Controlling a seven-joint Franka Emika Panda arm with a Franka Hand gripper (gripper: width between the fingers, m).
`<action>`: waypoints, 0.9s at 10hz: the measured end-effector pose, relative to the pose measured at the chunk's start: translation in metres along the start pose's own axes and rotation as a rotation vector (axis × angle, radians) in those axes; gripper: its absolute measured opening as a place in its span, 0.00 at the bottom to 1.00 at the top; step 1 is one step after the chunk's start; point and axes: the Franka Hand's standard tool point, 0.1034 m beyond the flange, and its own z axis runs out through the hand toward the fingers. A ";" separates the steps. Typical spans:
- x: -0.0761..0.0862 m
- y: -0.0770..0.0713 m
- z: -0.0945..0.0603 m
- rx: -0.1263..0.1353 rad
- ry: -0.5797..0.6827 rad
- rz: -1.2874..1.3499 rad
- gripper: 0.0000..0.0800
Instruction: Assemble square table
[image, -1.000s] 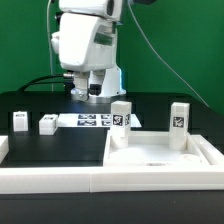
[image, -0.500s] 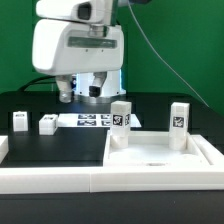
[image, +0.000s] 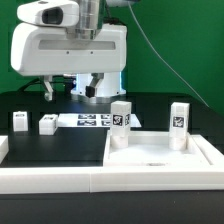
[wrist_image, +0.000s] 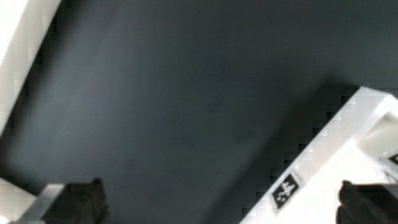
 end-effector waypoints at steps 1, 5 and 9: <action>0.000 0.000 0.000 0.000 0.000 0.029 0.81; -0.050 0.002 0.017 0.109 0.001 0.156 0.81; -0.067 0.009 0.027 0.140 -0.006 0.173 0.81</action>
Offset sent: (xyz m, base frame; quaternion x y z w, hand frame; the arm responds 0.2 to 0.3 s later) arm -0.0669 -0.0236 -0.0063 0.0956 -0.0171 0.0680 0.9929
